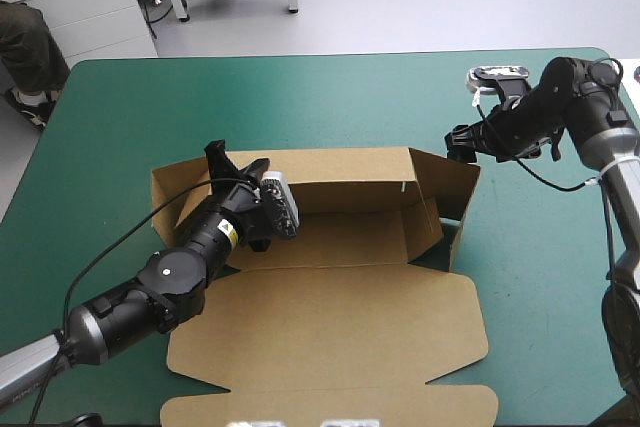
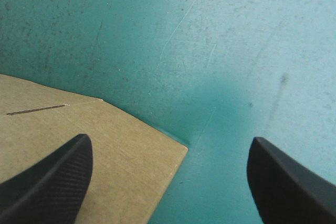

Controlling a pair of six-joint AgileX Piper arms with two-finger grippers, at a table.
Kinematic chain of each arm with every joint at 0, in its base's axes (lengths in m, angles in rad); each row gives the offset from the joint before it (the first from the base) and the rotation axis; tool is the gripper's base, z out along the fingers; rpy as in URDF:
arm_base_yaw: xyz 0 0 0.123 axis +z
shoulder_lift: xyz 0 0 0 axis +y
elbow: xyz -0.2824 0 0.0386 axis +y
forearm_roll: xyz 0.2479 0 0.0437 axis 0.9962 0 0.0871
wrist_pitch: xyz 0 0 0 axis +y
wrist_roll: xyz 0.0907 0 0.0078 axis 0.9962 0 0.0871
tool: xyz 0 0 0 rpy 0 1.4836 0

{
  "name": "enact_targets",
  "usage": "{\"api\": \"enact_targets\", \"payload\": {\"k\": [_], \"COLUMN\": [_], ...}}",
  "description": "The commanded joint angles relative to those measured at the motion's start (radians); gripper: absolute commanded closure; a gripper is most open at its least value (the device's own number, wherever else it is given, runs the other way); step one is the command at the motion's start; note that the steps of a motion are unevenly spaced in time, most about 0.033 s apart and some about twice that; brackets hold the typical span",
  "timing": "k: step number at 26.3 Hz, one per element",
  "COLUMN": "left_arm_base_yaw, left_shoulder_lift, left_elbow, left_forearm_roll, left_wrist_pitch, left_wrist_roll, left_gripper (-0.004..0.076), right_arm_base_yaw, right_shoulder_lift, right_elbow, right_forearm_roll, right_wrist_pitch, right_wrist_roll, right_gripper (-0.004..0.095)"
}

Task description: Fold the box

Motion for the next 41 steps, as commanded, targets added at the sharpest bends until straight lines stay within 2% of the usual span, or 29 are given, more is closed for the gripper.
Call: {"api": "enact_targets", "payload": {"k": [1,15,22,24,34,41], "left_arm_base_yaw": [0.003,0.003,0.003,0.003,0.003,0.003], "left_shoulder_lift": [-0.024,-0.001,0.006,0.008,0.012,0.037], "left_elbow": [-0.051,-0.051,-0.051,-0.051,-0.051,-0.051], "left_forearm_roll": [0.002,0.031,0.047,0.058,0.077,0.108], "left_wrist_pitch": [0.097,0.128,0.15,0.15,0.15,0.15], "left_wrist_roll": [-0.05,-0.052,-0.058,-0.07,-0.07,-0.075], "left_gripper": [0.0734,0.0734,0.0734,0.0734,0.0734,0.0734], "right_arm_base_yaw": [-0.009,-0.009,-0.009,-0.009,-0.009,-0.009], "right_shoulder_lift": [-0.062,-0.112,-0.176,-0.215,-0.458,-0.678], "right_elbow": [-0.018,-0.01,0.179,0.237,0.415,0.599], "right_forearm_roll": [0.043,0.063,0.078,0.115,0.143,0.282], "right_wrist_pitch": [0.043,0.044,0.044,0.044,0.044,0.044], "right_wrist_roll": [-0.016,-0.021,-0.058,-0.087,-0.067,-0.124], "right_gripper": [0.0171,0.0171,0.0171,0.0171,0.0171,0.0171]}}
